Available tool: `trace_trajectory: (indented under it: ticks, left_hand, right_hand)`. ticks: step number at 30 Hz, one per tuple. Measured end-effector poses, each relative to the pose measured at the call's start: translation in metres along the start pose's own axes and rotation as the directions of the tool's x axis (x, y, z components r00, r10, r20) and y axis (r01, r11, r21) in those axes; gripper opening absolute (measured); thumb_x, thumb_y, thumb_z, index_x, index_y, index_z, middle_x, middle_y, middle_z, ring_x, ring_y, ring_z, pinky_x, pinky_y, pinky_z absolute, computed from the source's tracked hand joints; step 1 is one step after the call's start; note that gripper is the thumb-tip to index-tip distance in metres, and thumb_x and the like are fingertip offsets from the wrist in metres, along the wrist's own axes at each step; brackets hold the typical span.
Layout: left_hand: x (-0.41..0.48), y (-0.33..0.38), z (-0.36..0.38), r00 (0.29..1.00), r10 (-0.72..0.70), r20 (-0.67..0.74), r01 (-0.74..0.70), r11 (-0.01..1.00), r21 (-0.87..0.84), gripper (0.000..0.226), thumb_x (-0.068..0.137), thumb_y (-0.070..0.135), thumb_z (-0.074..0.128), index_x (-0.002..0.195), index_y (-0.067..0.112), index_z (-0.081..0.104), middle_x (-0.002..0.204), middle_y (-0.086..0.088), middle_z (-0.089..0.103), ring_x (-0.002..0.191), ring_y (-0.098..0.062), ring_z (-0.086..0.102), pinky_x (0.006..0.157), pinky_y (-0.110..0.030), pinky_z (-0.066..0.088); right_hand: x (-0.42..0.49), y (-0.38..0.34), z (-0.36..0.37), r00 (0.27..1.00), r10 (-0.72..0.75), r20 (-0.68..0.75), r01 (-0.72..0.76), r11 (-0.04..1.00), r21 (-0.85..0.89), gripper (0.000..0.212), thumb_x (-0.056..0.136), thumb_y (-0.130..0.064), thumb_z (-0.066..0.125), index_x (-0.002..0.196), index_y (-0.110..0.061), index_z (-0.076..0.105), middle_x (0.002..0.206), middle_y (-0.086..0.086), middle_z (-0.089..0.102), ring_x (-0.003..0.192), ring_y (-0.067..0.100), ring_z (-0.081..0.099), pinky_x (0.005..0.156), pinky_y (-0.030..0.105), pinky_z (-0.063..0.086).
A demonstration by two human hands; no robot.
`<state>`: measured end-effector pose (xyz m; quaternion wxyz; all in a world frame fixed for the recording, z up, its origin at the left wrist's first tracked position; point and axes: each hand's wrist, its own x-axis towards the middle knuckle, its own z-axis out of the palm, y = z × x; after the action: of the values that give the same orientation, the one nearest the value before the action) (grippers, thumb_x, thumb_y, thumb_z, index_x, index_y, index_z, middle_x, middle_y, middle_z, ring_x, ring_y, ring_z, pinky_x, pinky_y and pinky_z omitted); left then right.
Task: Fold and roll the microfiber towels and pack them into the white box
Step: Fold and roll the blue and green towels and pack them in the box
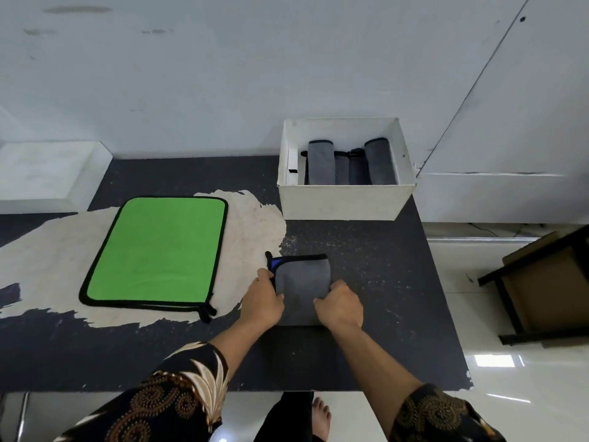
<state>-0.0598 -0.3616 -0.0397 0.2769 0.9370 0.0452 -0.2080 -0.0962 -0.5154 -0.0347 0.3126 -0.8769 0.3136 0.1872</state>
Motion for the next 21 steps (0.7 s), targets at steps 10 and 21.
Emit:
trace_trajectory:
  ticks: [10, 21]
  left_hand:
    - [-0.011, 0.045, 0.020, 0.934, 0.346, -0.092, -0.307, 0.905, 0.296, 0.027, 0.091, 0.028, 0.061, 0.117, 0.021, 0.059, 0.120, -0.002, 0.048, 0.102, -0.020, 0.054, 0.083, -0.029, 0.046]
    - [0.029, 0.090, 0.026, 0.970, -0.152, 0.191, 0.164, 0.985, -0.046, 0.063, 0.084, 0.064, 0.050, 0.098, 0.005, 0.067, 0.093, -0.009, 0.072, 0.083, -0.025, 0.070, 0.082, -0.038, 0.058]
  right_hand:
    - [0.002, 0.029, -0.028, 0.992, 0.122, 0.044, -0.126, 0.987, 0.099, 0.033, 0.083, -0.023, 0.062, 0.112, -0.014, 0.049, 0.105, 0.007, 0.062, 0.097, 0.027, 0.061, 0.072, 0.033, 0.046]
    - [-0.014, 0.040, -0.023, 0.998, -0.040, -0.041, 0.047, 0.980, 0.191, 0.033, 0.085, -0.010, 0.057, 0.117, -0.016, 0.052, 0.112, 0.005, 0.062, 0.101, 0.024, 0.060, 0.084, 0.036, 0.050]
